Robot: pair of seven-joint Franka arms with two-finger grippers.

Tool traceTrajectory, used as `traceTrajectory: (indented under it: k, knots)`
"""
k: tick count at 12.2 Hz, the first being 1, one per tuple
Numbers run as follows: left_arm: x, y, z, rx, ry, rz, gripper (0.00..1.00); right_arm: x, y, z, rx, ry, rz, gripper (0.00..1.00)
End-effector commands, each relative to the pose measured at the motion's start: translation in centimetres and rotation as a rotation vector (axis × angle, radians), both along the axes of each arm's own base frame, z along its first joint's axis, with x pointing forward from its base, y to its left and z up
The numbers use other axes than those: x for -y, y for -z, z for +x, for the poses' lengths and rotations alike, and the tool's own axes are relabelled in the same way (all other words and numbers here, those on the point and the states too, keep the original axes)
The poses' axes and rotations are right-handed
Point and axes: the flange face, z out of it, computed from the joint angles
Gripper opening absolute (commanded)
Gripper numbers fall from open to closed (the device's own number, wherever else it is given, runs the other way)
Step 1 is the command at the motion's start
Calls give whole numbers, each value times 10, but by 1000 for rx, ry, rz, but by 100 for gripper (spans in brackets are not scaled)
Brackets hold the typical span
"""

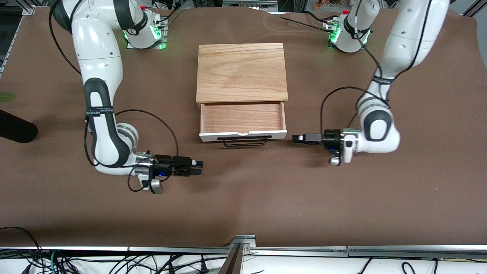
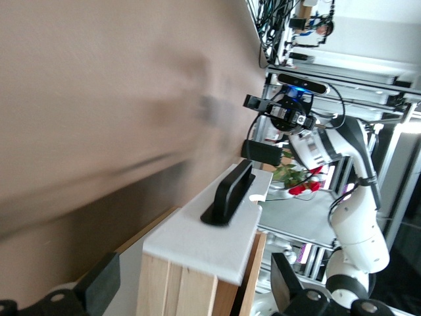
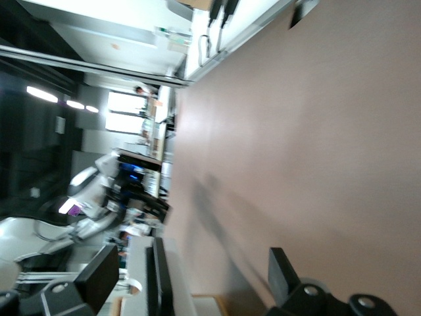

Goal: Pull top drawer with both arms simultaneously

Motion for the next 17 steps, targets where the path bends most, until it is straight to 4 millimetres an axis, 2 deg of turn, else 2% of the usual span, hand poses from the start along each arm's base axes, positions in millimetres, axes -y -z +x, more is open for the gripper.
traceTrajectory:
  k: [1, 3, 4, 5, 8, 9, 11, 13, 15, 17]
  knots:
    - [-21, -59, -7, 4, 72, 141, 100, 51, -54, 7, -34, -37, -251, 100]
    - [-45, -126, -14, 58, 174, 377, 100, 69, -98, 9, -36, -77, -424, 100]
    - [-60, -160, -20, 121, 226, 496, 100, 83, -113, 8, -28, -104, -521, 100]
    - [-71, -188, -28, 180, 279, 603, 100, 95, -135, 11, 1, -121, -623, 100]
    - [-99, -250, -59, 254, 386, 847, 100, 116, -174, 15, -12, -86, -832, 100]
    - [-109, -268, -65, 271, 409, 923, 100, 122, -195, 16, -1, -83, -937, 100]
    - [-125, -301, -74, 296, 473, 1076, 100, 125, -225, 14, -48, -94, -1081, 100]
    - [-134, -332, -72, 326, 542, 1217, 100, 142, -251, 9, -67, -107, -1179, 100]
    - [-141, -349, -66, 351, 548, 1297, 100, 155, -297, 2, -28, -81, -1238, 100]
    - [-147, -348, -67, 330, 537, 1287, 100, 176, -345, -11, 23, -31, -1265, 100]
